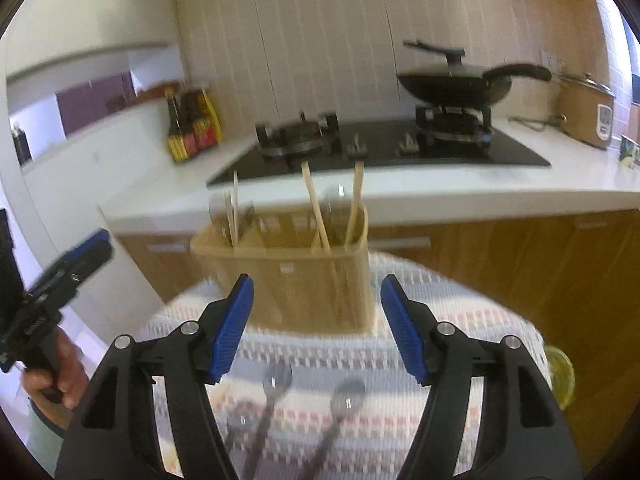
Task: Organize utensils
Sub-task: 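Open both tools to drop the chopsticks into the basket, then move both open tools back down over the clear spoons, then grasp a clear spoon by its handle with the left tool while the right tool grasps another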
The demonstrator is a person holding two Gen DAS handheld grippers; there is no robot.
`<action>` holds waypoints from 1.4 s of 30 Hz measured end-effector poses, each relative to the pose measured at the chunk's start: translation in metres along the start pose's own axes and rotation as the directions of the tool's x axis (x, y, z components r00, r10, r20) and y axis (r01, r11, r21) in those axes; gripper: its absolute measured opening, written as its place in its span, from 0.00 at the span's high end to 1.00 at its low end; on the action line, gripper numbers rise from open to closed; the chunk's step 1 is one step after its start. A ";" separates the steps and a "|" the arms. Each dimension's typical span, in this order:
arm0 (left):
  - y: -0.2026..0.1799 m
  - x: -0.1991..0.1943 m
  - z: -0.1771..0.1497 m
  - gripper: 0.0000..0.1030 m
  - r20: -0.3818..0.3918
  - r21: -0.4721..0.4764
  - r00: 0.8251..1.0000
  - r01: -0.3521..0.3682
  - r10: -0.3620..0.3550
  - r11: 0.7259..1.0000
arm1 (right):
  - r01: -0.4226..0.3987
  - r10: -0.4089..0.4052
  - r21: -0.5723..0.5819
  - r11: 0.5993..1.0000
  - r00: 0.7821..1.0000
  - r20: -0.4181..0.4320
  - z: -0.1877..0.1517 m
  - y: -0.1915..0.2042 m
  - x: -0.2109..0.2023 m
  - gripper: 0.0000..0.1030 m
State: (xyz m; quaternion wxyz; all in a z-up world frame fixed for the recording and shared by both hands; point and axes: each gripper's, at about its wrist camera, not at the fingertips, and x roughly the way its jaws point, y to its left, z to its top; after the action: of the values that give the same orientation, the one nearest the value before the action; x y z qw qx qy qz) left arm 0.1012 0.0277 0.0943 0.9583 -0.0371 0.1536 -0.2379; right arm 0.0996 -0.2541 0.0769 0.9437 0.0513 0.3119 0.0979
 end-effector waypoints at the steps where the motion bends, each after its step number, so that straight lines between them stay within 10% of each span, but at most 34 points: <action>1: 0.000 -0.005 -0.004 0.39 -0.023 -0.003 1.000 0.002 -0.002 1.000 | 0.000 0.000 0.005 1.000 1.000 -0.026 -0.004 0.002 0.000 0.39; 7: -0.008 -0.008 -0.028 0.38 -0.224 0.036 0.974 -0.032 0.039 0.999 | 0.057 -0.056 -0.001 0.998 0.967 -0.250 -0.036 0.012 0.015 0.39; 14: -0.011 -0.004 -0.069 0.38 -0.434 0.124 0.894 -0.065 0.113 0.990 | 0.087 -0.078 0.005 0.996 0.916 -0.393 -0.078 0.009 0.029 0.42; 22: -0.009 0.008 -0.105 0.40 -0.569 0.046 0.823 0.012 0.016 0.999 | 0.039 0.030 0.129 0.991 0.870 -0.493 -0.099 0.004 0.052 0.65; 27: -0.022 0.020 -0.124 0.58 -0.637 -0.098 0.749 0.154 -0.181 0.983 | 0.004 0.063 0.124 0.992 0.846 -0.530 -0.099 0.024 0.075 0.72; 30: -0.033 0.027 -0.133 0.63 -0.669 -0.093 0.720 0.164 -0.183 0.982 | 0.001 0.057 0.103 0.995 0.832 -0.552 -0.098 0.037 0.091 0.72; 42: -0.050 0.044 -0.148 0.71 -0.697 -0.065 0.705 0.125 -0.134 0.990 | 0.054 -0.101 -0.104 0.993 0.844 -0.527 -0.107 0.070 0.110 0.90</action>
State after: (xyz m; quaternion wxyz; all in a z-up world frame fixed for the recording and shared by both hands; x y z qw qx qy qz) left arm 0.0694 -0.0363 -0.0514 0.8098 0.0388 0.5027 -0.2999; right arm 0.1118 -0.1584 -0.0616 0.8251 -0.0307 0.5580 0.0835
